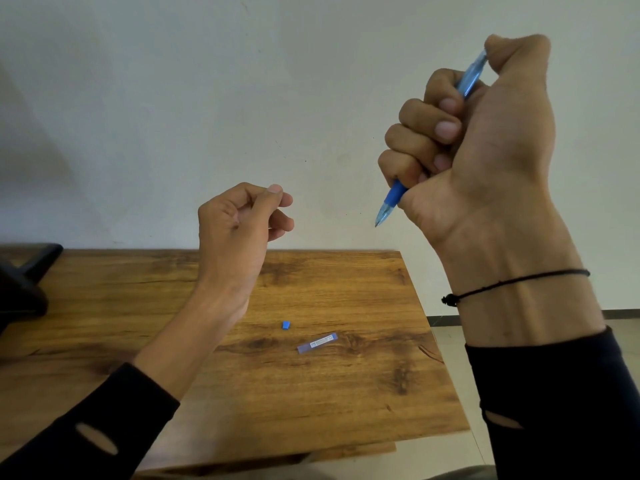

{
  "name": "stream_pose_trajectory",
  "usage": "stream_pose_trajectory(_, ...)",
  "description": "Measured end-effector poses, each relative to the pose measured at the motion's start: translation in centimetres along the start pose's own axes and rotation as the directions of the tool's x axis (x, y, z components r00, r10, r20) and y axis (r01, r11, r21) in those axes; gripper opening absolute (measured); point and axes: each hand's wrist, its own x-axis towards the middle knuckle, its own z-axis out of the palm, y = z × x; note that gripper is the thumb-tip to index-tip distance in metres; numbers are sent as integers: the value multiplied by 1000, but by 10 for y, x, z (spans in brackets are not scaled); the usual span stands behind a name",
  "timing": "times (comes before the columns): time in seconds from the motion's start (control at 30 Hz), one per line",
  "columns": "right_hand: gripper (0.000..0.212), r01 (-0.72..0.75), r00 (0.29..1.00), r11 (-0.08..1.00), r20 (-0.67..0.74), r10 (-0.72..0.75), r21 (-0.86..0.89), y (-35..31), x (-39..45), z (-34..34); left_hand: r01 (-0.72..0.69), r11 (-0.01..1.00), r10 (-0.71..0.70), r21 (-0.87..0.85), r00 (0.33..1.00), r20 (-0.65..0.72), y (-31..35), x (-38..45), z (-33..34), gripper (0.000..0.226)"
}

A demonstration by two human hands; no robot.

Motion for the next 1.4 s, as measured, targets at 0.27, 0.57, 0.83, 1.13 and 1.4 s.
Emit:
stream_pose_trajectory(0.27, 55, -7, 1000, 1000, 4, 7, 13, 0, 1, -2, 11, 1000, -11, -26, 1000, 11, 1, -1, 0, 31)
stream_pose_trajectory(0.57, 54, -5, 1000, 1000, 0, 5, 3, 1, 2, -3, 6, 1000, -6, -15, 1000, 17, 0, 0, 0, 29)
stream_pose_trajectory(0.83, 55, -13, 1000, 1000, -1, 13, 3, 2, 2, -2, 11, 1000, -10, -19, 1000, 14, -1, 0, 0, 29)
stream_pose_trajectory(1.13, 55, -12, 1000, 1000, -7, 12, 29, 3, 5, -4, 7, 1000, -7, -23, 1000, 22, -3, -1, -1, 29)
stream_pose_trajectory(1.4, 56, -22, 1000, 999, 12, 21, 38, 4, 9, -8, 11, 999, -9, -46, 999, 42, -4, -1, 0, 21)
